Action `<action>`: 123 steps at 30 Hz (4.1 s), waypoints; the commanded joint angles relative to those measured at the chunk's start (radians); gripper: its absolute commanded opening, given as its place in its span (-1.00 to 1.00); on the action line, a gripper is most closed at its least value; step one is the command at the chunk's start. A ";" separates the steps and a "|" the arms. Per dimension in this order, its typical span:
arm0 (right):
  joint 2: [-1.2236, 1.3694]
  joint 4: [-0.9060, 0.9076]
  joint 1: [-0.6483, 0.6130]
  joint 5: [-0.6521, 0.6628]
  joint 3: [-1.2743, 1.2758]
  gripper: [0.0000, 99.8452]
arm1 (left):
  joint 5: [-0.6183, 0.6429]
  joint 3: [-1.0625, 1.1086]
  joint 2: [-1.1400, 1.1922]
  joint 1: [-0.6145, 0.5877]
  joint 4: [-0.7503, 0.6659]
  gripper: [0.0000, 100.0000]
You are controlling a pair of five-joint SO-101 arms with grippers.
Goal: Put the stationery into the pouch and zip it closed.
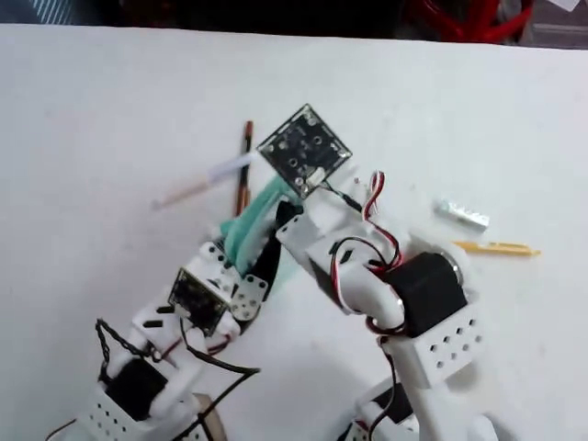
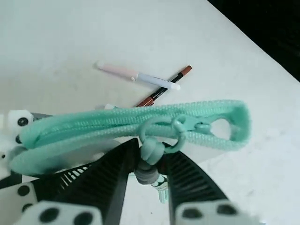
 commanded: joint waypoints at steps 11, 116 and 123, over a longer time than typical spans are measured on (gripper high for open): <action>-0.140 0.166 -0.263 0.247 -0.009 -0.96 | -0.012 -0.006 -0.005 0.005 -0.021 -0.96; 0.522 0.321 0.094 0.031 -0.399 -0.35 | 0.135 -0.002 -0.002 -0.002 -0.003 -0.55; 0.519 0.321 0.065 0.034 -0.359 -0.28 | 0.106 0.060 -0.002 -0.002 -0.123 -0.69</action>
